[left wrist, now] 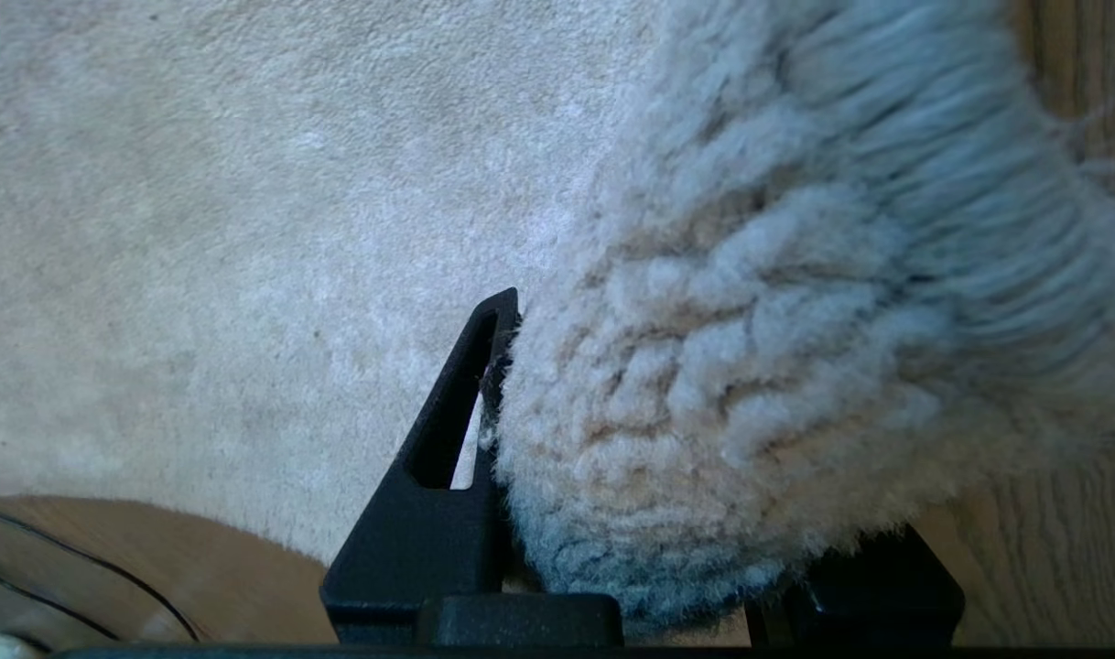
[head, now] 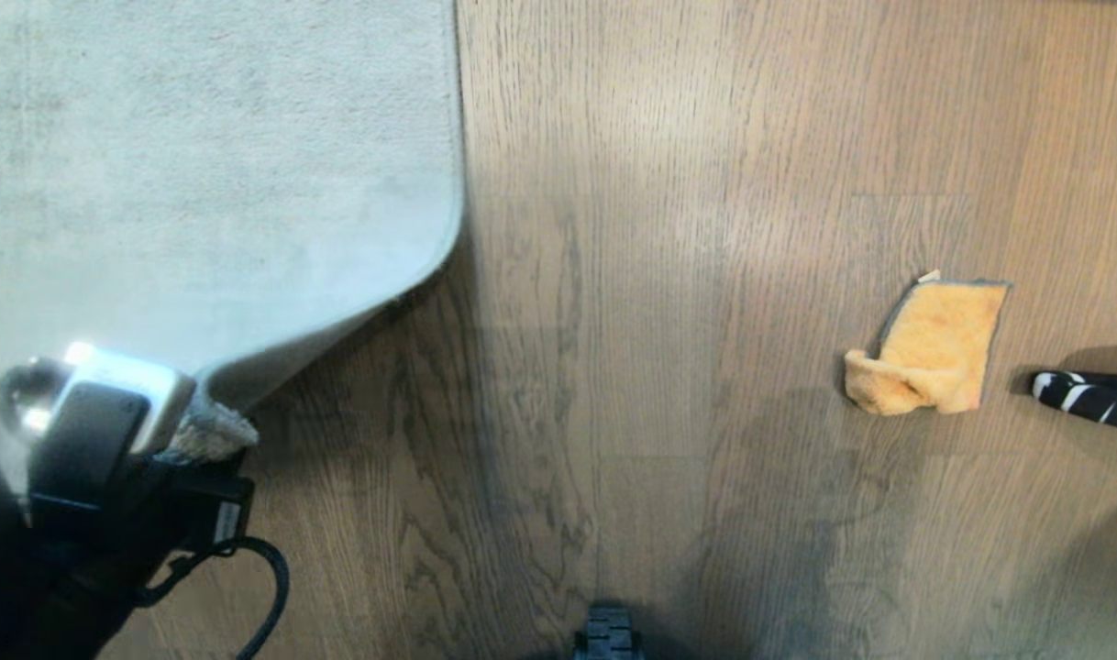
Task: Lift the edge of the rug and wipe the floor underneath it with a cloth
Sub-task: Lift up the carpet
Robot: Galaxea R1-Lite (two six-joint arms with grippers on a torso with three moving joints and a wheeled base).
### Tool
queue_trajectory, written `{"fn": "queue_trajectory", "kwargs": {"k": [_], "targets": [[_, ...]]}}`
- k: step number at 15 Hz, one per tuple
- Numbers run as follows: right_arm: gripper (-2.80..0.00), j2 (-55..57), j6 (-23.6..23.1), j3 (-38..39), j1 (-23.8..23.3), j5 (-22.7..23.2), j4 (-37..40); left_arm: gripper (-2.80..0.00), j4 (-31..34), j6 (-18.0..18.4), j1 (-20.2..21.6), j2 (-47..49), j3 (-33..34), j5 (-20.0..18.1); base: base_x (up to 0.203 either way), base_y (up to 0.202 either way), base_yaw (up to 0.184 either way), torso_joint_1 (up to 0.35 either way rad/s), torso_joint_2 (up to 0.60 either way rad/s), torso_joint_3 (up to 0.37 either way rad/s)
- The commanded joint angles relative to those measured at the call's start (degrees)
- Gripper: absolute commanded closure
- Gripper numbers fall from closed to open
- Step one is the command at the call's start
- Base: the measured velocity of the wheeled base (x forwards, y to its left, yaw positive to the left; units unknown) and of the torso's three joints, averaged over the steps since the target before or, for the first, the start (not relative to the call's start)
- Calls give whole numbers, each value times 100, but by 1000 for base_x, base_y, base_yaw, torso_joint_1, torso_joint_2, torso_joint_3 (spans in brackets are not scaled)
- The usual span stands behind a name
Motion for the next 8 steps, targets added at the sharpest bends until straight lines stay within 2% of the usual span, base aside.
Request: {"fn": "queue_trajectory", "kwargs": {"k": [1,5,6,8], "targets": [[0,-2,-3,0,0,3,-3,0,453,10,5,-1062,100,32,0,0,0,0,0,0],[0,-2,-3,0,0,3,-3,0,1581,3,13,-2370,121,221,0,0,0,0,0,0],[0,-2,-3,0,1,3,-3,0,1735,1,1,-2516,118,426,0,0,0,0,0,0],[0,-2,-3,0,1,3,-3,0,1726,14,-9,-2539,20,478,0,0,0,0,0,0]]}}
